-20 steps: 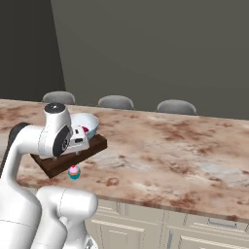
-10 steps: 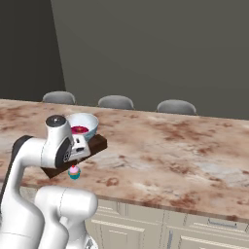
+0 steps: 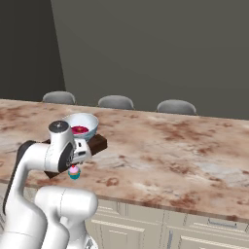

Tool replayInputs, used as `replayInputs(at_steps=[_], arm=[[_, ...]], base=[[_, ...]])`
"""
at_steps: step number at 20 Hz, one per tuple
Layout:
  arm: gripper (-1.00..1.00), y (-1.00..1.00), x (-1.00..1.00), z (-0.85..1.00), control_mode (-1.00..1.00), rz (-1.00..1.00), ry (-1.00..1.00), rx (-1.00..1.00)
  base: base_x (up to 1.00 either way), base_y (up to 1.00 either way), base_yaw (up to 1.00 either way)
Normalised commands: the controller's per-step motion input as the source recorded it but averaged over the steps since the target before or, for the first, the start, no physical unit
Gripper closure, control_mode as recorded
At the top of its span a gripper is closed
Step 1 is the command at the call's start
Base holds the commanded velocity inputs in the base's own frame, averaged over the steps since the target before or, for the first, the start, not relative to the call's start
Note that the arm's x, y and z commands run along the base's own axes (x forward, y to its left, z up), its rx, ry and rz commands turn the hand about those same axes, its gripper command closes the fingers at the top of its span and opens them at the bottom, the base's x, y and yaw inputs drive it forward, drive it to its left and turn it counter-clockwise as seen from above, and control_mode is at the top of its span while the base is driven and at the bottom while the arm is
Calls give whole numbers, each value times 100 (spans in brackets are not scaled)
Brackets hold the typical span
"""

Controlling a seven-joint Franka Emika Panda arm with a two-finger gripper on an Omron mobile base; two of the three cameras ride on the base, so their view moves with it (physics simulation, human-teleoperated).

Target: Place the bowl with donut and the cupcake onto the tray.

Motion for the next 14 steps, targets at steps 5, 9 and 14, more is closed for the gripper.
replayInputs(at_steps=[5, 9, 14], arm=[[-100, 2, 9, -27, -100, 0, -2, 0], [-100, 6, 17, -27, -100, 1, -4, 0], [-100, 2, 6, -32, -100, 2, -1, 0]], base=[[0, 0, 0], [0, 0, 0], [0, 0, 0]])
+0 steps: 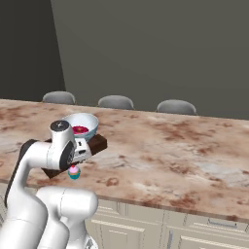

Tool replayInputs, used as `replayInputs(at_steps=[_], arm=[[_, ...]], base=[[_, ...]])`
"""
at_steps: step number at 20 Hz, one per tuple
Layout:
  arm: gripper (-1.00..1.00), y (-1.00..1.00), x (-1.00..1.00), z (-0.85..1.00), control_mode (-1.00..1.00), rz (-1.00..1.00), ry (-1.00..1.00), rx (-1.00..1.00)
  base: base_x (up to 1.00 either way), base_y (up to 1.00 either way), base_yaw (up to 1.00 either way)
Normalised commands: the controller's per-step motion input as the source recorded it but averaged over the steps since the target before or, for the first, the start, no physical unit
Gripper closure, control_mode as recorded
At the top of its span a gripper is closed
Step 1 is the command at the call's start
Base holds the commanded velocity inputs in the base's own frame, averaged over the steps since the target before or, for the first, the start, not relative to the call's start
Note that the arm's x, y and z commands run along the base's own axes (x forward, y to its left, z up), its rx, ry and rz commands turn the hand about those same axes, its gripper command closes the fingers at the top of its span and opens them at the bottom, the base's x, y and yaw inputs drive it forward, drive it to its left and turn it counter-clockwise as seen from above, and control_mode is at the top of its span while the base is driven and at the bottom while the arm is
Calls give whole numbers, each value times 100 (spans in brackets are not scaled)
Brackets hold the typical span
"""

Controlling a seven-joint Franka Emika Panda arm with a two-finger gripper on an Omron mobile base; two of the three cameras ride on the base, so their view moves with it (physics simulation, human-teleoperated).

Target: Place the bowl with donut and the cupcake onto the tray.

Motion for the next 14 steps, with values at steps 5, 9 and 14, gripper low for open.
replayInputs(at_steps=[5, 9, 14], arm=[[-100, 0, 0, -39, -100, 4, 0, 0], [-100, 0, 1, -40, -100, 6, 0, 0], [-100, 0, 0, -43, -100, 6, -1, 0]], base=[[0, 0, 0], [0, 0, 0], [0, 0, 0]])
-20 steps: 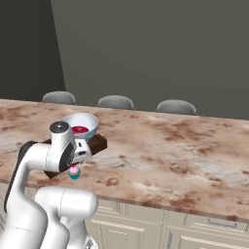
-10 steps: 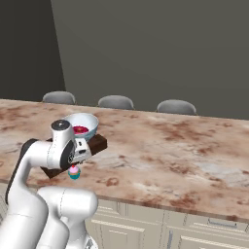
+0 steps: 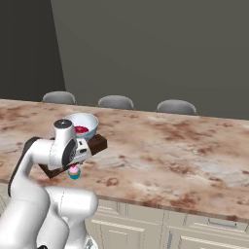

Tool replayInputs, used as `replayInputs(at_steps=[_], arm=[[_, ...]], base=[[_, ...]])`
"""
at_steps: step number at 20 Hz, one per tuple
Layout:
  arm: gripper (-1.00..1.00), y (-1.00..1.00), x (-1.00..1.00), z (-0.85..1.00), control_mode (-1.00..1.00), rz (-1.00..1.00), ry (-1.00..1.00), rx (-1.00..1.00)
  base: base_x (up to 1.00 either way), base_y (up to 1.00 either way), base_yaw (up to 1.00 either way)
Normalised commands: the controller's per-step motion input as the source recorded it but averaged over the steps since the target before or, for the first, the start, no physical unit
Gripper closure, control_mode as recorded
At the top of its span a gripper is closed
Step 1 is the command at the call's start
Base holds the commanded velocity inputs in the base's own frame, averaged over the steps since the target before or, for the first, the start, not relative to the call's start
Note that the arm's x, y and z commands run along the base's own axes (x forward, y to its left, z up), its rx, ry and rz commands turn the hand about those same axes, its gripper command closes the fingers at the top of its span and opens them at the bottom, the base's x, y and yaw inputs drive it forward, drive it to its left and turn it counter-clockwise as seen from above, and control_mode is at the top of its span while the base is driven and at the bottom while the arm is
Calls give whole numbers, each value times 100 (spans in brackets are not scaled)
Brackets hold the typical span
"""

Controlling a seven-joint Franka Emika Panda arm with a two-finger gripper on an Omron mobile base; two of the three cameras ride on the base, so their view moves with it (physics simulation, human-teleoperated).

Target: Place the bowl with donut and the cupcake onto the tray.

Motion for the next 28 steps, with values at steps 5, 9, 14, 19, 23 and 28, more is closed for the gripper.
replayInputs(at_steps=[5, 9, 14, 19, 23, 28], arm=[[-100, 0, 0, -45, -100, 6, -3, 0], [-100, -8, 0, -50, -100, 6, -4, 0], [-100, -14, 0, -51, -100, 6, -3, 0], [-100, -6, 0, -51, -100, 6, -2, 0], [-100, 1, -1, -47, -100, 4, -1, 0], [-100, 0, -3, -43, -100, 4, -3, 0]], base=[[0, 0, 0], [0, 0, 0], [0, 0, 0], [0, 0, 0], [0, 0, 0], [0, 0, 0]])
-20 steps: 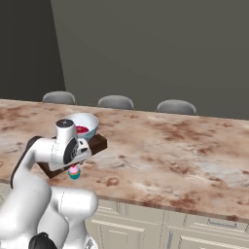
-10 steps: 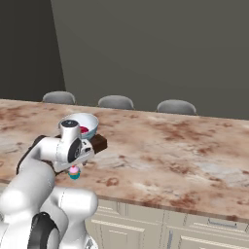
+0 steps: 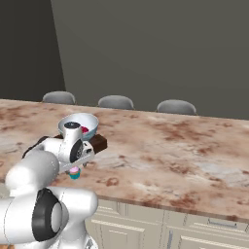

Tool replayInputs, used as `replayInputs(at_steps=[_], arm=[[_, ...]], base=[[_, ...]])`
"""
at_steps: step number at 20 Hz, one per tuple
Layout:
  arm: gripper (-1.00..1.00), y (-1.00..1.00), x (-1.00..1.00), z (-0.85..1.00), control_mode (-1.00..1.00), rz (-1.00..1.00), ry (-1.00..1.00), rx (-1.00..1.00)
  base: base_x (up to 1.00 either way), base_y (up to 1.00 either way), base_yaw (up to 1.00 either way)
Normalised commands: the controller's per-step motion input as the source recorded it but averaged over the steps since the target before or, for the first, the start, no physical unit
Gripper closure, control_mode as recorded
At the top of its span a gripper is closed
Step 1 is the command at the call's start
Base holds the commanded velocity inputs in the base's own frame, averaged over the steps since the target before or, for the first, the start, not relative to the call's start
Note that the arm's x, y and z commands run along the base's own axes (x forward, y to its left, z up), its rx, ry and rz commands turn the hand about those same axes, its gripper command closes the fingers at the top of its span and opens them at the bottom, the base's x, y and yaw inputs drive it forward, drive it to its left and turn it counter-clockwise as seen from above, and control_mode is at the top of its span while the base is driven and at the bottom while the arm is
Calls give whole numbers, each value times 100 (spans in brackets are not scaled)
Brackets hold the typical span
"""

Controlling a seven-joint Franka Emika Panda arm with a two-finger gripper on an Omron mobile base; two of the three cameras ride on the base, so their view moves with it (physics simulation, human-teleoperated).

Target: Place the bowl with donut and the cupcake onto the tray.

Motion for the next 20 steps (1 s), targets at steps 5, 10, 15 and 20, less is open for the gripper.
replayInputs(at_steps=[5, 10, 15, 20], arm=[[-100, 0, -5, -38, -100, 3, -2, 0], [-100, 0, -18, -36, -100, 3, 0, 0], [-100, -1, -28, -37, -100, 2, 0, 0], [100, -3, -29, -33, -100, 0, 0, 0]], base=[[0, 0, 0], [0, 0, 0], [0, 0, 0], [0, 0, 0]])
